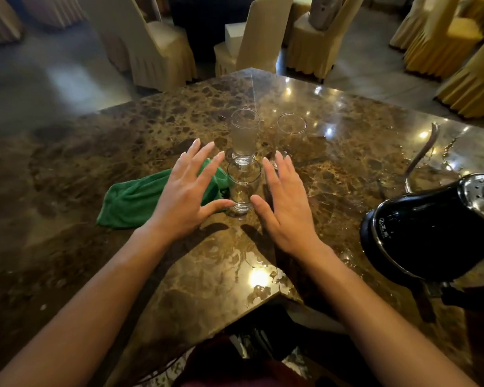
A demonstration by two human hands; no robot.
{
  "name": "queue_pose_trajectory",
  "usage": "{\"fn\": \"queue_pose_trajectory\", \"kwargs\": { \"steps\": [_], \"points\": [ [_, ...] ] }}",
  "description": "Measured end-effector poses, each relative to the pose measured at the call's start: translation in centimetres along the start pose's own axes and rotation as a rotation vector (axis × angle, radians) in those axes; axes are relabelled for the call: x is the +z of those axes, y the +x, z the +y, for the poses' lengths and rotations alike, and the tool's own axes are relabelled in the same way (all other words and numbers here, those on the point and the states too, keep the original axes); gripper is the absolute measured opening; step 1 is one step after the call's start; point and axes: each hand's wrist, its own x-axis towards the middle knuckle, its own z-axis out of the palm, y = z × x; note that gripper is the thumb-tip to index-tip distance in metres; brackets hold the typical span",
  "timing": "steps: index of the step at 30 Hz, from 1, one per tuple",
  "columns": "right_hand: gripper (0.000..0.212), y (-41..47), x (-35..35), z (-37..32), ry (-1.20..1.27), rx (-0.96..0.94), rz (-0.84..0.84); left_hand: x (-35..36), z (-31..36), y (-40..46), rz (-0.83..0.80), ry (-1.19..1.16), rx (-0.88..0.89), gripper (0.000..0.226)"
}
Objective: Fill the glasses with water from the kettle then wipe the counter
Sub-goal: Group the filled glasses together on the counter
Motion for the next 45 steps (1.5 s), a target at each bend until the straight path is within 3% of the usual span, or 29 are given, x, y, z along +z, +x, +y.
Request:
{"fn": "queue_pose_trajectory", "kwargs": {
  "steps": [4, 10, 22, 30, 37, 45],
  "points": [
    [0.069, 0.1, 0.5, -0.6, 0.052, 0.005, 0.001, 0.4, 1.3, 0.3, 0.022, -0.077, -0.022, 0.076],
    [0.063, 0.1, 0.5, -1.7, 0.34, 0.124, -0.002, 1.5, 2.3, 0.4, 0.012, -0.517, -0.205, 0.07],
    [0.061, -0.6, -1.8, -1.6, 0.373, 0.16, 0.063, 2.3, 4.6, 1.3, 0.065, -0.723, -0.229, 0.072],
    [0.062, -1.4, -5.9, 1.7, 0.326, 0.289, 0.093, 4.3, 8.6, 5.4, 0.061, -0.759, -0.176, 0.066],
    [0.062, 0.4, -8.5, 5.2, 0.477, 0.49, 0.139, 7.5, 11.6, 11.0, 0.069, -0.681, -0.108, 0.065],
    [0.06, 2.4, -8.8, 7.5, 0.543, 0.591, 0.249, 10.2, 13.6, 14.3, 0.117, -0.585, -0.102, 0.064]
  ]
}}
